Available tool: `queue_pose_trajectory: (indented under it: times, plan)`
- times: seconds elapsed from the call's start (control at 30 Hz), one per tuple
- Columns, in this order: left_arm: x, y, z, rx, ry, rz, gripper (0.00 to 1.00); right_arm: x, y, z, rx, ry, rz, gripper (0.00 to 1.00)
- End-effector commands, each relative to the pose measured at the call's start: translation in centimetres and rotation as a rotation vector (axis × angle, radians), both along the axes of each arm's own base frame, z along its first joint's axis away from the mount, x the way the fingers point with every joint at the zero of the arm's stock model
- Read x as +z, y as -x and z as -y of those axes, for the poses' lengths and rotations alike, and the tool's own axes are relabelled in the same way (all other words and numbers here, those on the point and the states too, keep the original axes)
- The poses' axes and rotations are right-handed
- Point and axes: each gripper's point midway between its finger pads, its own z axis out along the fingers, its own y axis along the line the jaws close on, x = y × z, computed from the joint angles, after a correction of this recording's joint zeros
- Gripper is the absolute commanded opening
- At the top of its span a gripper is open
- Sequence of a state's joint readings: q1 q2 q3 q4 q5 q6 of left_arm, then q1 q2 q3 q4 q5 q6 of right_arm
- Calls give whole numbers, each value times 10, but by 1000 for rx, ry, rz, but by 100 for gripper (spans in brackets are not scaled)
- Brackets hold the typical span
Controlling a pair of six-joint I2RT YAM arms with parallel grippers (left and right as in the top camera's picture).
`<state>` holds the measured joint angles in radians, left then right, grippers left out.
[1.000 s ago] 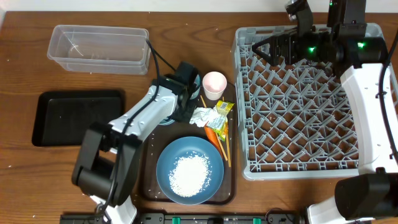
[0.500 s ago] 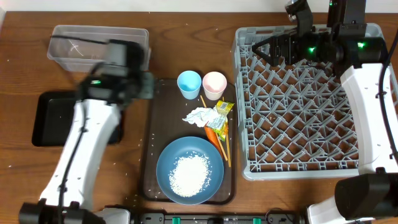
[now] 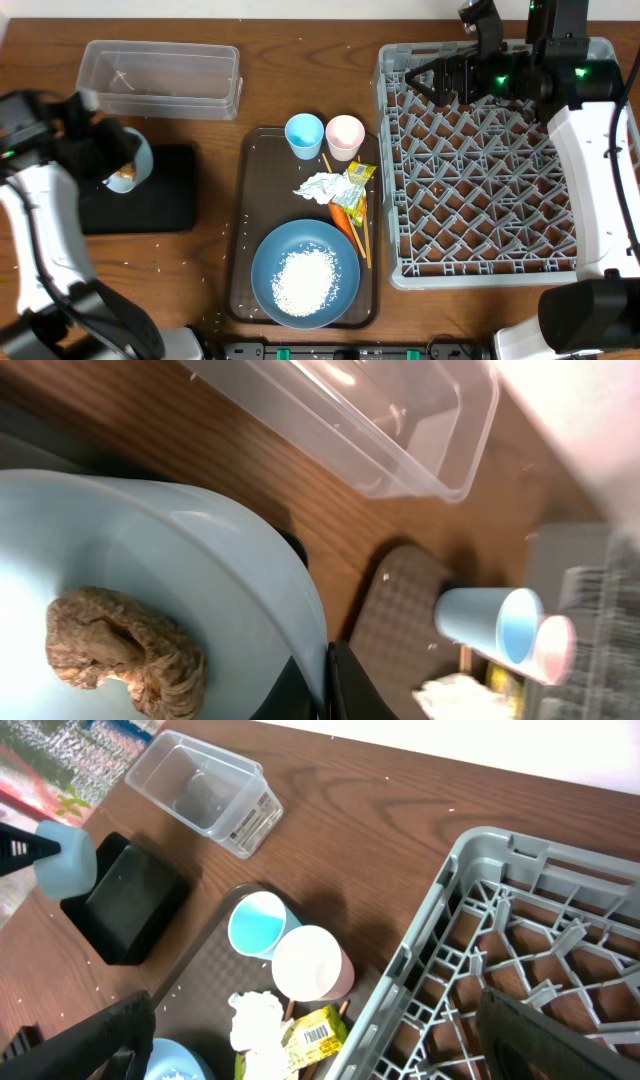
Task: Sort waste into correct bins and load items into the dishwasher rack
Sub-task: 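Carry the bowl left and tip the food scrap onto the black tray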
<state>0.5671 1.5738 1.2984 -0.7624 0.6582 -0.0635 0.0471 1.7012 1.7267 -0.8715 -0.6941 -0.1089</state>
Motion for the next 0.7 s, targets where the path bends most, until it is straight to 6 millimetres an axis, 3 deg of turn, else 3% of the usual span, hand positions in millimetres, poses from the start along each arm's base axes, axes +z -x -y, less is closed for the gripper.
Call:
queue_pose_trajectory:
  times: [0.0,0.33,0.67]
  plan:
    - [9,-1,-1,-72,244,142,6,13,1,-3,1,-8,25,96]
    - [3,6,-52,-67,618,456,6,13,1,-3,1,-8,24,96]
    - [1,8,-61,-54,667,502,6,11,4,-3,0,-8,5,97]
